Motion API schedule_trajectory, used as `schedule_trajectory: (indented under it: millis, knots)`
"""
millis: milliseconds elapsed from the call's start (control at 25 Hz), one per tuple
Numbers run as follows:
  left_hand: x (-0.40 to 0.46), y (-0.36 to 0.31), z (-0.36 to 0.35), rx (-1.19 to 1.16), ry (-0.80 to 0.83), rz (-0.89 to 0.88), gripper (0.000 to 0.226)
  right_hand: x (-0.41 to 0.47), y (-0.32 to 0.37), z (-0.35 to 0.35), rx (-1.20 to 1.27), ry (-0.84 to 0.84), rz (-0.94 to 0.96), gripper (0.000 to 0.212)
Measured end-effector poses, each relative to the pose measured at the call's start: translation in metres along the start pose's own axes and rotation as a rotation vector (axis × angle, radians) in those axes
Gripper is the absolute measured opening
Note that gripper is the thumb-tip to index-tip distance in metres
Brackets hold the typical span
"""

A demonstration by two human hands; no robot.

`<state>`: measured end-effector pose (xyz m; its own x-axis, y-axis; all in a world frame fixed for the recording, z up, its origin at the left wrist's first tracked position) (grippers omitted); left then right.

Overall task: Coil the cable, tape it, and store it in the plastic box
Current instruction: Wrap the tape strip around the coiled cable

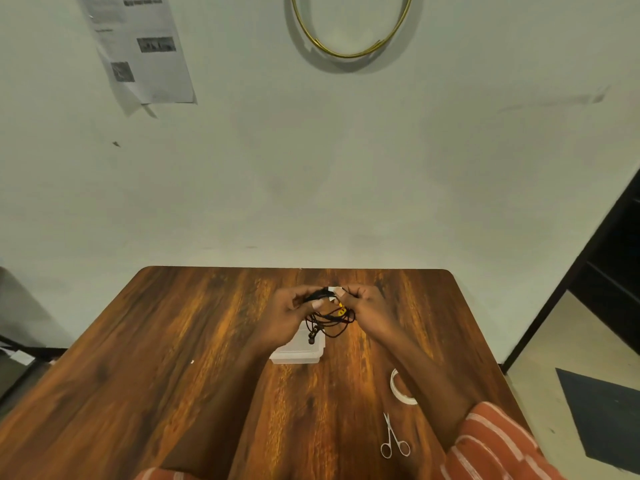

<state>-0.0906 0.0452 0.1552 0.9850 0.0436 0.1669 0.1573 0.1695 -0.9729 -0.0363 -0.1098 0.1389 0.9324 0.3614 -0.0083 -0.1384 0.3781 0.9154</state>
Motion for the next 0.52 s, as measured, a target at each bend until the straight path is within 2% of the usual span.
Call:
schedule_trajectory:
  millis: [120,240,320,400,440,520]
  knots:
    - [0.002,0.021,0.01,-0.105,-0.066,0.024,0.028,0.006,0.0,-0.006,-0.087,-0.008,-0.038,0.025]
    - [0.01,0.041,0.018,-0.121,-0.064,0.095,0.026,0.013,0.003,-0.012,-0.16,-0.015,-0.045,0.028]
    - [0.02,0.058,0.029,-0.172,-0.171,0.142,0.036,0.018,0.004,-0.016,-0.235,-0.036,-0.04,0.029]
    - [0.029,0.088,0.045,-0.019,-0.299,0.179,0.032,0.024,0.001,-0.018,-0.294,-0.059,-0.043,0.03]
    - [0.032,0.105,0.051,0.144,-0.287,0.21,0.03,0.027,-0.001,-0.02,-0.315,-0.07,-0.044,0.031]
    - [0.039,0.146,0.055,0.457,-0.105,0.291,0.043,0.032,-0.006,-0.024,-0.343,-0.088,-0.052,0.033]
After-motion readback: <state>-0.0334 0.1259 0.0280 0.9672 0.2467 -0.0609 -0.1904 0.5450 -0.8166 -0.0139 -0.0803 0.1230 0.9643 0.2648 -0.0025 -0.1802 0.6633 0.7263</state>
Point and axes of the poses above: each hand's wrist, its own x-axis towards the middle knuckle, its own z-axis out of the back of the hand, y = z × x, the point moved 5 cm from there along x, towards the middle knuckle, and after that the axes turned 14 degrees about -x, right-handed, at the moved point
